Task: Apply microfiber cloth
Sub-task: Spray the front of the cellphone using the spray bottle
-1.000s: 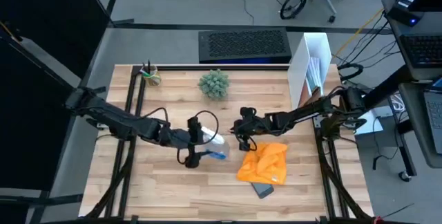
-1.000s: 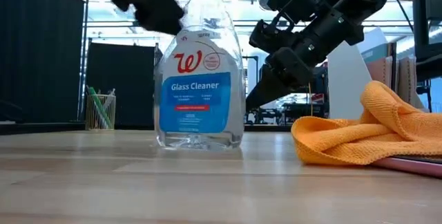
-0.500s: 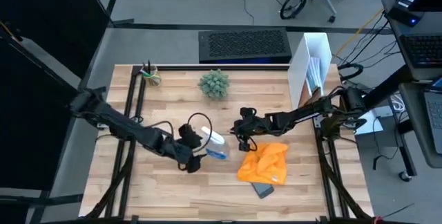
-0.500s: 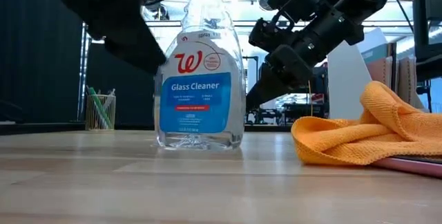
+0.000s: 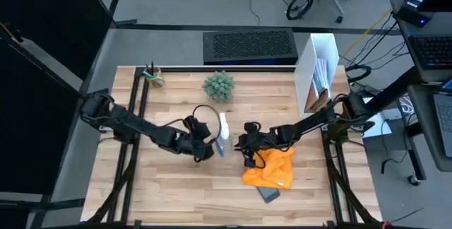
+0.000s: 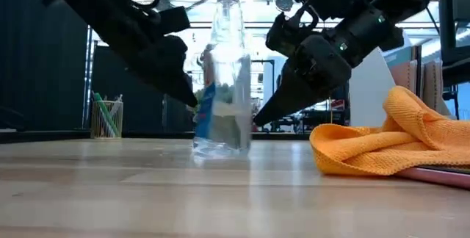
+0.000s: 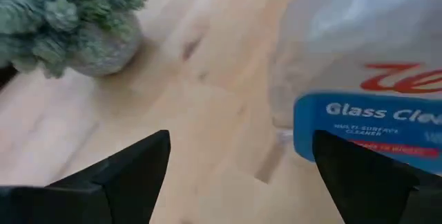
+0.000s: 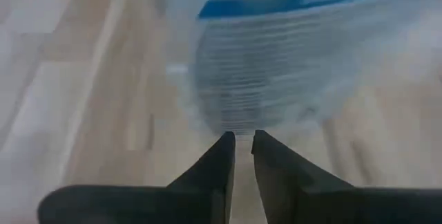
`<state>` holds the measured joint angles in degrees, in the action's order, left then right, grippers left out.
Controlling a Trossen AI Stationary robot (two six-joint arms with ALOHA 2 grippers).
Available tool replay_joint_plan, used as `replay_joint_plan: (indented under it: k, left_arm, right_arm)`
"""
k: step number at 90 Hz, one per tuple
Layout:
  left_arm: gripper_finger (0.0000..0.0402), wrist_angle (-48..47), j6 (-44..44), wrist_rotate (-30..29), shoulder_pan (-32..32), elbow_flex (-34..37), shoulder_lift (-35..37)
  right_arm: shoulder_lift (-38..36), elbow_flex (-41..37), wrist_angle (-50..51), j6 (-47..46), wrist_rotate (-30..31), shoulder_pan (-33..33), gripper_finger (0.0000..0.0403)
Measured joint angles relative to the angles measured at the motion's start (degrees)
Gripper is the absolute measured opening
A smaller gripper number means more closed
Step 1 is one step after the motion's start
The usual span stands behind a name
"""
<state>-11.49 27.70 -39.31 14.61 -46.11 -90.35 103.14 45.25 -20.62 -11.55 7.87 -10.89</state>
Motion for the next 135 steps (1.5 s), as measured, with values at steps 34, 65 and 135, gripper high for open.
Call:
replay_joint_plan:
  k: [34,65,135]
  left_arm:
    - [0.0337,-3.89,4.30,1.34,4.24,-0.09,5.61]
    - [0.0337,0.09,6.72,2.76,13.33,-0.90,12.83]
    - [0.0337,35.13,12.44,6.45,20.44,-4.05,-7.97]
  right_arm:
    - [-6.75,-0.02,16.22,0.90,-0.18,-0.64,0.0038]
    - [-23.42,-0.02,37.96,-3.92,5.29,-9.45,0.0038]
    - [-29.29,-0.02,52.38,-26.32,8.39,-31.24,0.0097]
